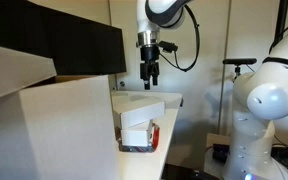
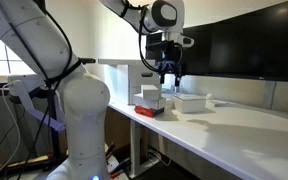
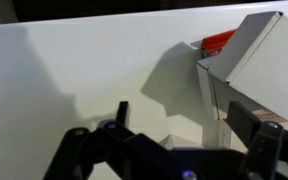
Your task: Remove the small box from the top of the stack at the front and place it on the right side of the counter.
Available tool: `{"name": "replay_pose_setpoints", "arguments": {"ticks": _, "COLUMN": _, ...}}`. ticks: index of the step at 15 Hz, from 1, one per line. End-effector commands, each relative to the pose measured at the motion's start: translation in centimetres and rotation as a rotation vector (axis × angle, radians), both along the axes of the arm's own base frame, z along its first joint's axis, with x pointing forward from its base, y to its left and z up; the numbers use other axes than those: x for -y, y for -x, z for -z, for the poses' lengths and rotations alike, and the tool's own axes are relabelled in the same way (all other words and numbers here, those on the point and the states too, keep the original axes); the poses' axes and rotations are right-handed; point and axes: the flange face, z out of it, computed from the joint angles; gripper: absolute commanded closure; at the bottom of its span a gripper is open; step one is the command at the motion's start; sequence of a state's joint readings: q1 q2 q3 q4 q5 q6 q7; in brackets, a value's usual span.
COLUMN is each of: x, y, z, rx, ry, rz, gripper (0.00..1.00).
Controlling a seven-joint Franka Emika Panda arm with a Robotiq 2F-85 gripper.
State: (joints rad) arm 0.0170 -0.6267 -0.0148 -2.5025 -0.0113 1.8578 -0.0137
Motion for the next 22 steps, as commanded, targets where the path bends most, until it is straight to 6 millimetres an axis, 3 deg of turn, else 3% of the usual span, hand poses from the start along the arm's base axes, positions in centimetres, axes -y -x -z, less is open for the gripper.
{"name": "replay_pose_setpoints", "arguments": {"ticks": 1, "x": 0.0, "y": 0.0, "z": -0.1, "rx": -0.001, "ry": 0.0, "rz": 0.0, "gripper": 0.0}}
{"name": "replay_pose_setpoints", "arguments": {"ticks": 19, "x": 0.0, "y": 0.0, "z": -0.1, "rx": -0.001, "ry": 0.0, "rz": 0.0, "gripper": 0.0}}
{"name": "replay_pose_setpoints", "arguments": {"ticks": 22, "x": 2.0, "y": -1.4, "z": -0.6, "rx": -0.01, "ry": 0.011, "rz": -0.052, "gripper": 0.0}}
